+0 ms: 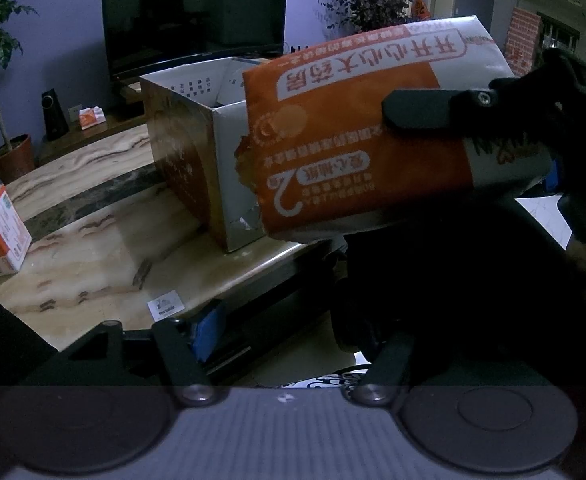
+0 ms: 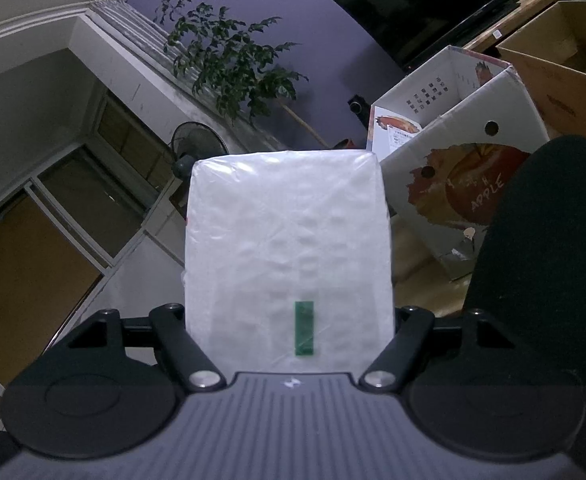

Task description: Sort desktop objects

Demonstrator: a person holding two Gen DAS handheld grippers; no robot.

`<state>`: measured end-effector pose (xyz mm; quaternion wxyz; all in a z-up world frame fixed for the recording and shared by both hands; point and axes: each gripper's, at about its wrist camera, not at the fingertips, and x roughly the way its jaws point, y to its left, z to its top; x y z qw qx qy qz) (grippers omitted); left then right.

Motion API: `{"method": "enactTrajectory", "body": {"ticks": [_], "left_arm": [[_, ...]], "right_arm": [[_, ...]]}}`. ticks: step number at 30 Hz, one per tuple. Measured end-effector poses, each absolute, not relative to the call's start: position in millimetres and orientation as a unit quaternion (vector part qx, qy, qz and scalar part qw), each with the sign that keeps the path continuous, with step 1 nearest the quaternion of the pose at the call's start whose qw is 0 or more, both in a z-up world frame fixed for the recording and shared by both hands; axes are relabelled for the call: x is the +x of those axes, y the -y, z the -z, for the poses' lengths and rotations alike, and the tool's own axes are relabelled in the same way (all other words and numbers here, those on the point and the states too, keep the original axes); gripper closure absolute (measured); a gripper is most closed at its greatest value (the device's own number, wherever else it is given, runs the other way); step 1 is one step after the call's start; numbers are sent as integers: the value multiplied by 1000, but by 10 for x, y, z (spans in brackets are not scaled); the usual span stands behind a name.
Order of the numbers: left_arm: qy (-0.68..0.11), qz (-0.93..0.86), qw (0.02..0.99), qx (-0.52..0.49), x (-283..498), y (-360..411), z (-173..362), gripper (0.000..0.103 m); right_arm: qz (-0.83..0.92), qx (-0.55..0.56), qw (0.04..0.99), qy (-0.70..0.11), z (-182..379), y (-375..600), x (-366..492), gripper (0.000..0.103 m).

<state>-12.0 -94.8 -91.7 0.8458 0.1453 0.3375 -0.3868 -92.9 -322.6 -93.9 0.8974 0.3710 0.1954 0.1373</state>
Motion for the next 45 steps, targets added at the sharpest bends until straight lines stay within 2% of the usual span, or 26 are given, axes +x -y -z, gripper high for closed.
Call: {"method": "enactTrajectory", "body": {"ticks": [45], "left_arm": [[-340, 387, 845, 147, -98, 966, 926, 35]], "right_arm": [[-145, 375, 895, -194, 936, 3219, -937, 28]]}}
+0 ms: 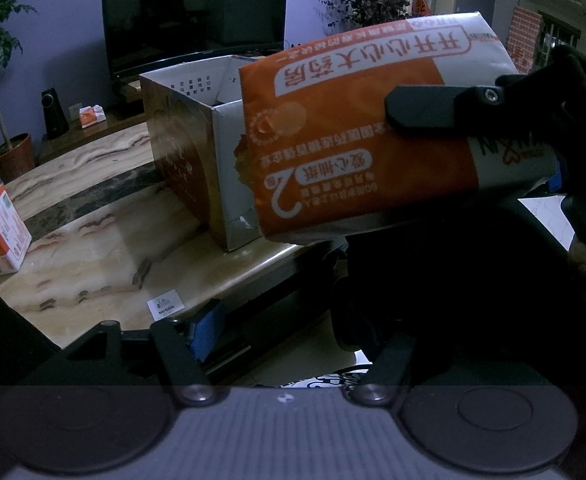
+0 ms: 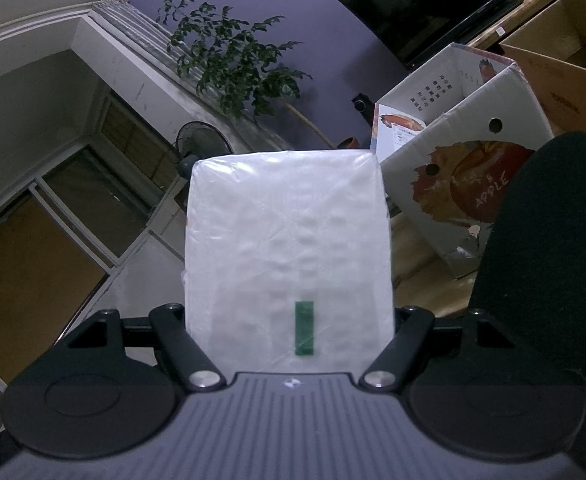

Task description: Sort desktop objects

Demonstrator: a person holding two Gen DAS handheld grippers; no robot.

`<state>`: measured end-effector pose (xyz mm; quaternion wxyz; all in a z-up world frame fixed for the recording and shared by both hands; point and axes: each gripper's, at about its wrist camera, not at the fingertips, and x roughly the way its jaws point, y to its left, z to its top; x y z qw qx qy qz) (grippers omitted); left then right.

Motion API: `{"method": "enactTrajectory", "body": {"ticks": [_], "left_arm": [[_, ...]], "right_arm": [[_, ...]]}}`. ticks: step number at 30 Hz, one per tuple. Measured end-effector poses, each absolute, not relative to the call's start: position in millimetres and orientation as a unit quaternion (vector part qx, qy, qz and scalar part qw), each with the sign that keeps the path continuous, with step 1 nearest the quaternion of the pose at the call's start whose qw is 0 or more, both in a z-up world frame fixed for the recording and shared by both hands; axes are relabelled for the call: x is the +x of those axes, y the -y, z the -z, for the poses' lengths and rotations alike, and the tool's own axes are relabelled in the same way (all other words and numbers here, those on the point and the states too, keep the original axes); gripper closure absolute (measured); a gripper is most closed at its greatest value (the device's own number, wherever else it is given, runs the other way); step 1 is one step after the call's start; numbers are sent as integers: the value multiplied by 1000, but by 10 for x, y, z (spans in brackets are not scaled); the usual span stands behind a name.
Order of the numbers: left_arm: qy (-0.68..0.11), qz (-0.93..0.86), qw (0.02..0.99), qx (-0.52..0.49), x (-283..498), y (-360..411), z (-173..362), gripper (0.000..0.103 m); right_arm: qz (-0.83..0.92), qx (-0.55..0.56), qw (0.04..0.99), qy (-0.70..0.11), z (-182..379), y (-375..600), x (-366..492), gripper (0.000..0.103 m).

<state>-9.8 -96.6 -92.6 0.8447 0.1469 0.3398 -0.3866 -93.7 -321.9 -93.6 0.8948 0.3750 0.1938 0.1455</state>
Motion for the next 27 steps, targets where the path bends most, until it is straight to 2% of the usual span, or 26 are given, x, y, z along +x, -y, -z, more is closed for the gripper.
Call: {"method": "enactTrajectory", "body": {"ticks": [27], "left_arm": [[-339, 387, 845, 147, -86, 954, 940, 34]], "right_arm": [[-153, 371, 895, -195, 924, 3203, -937, 28]]}}
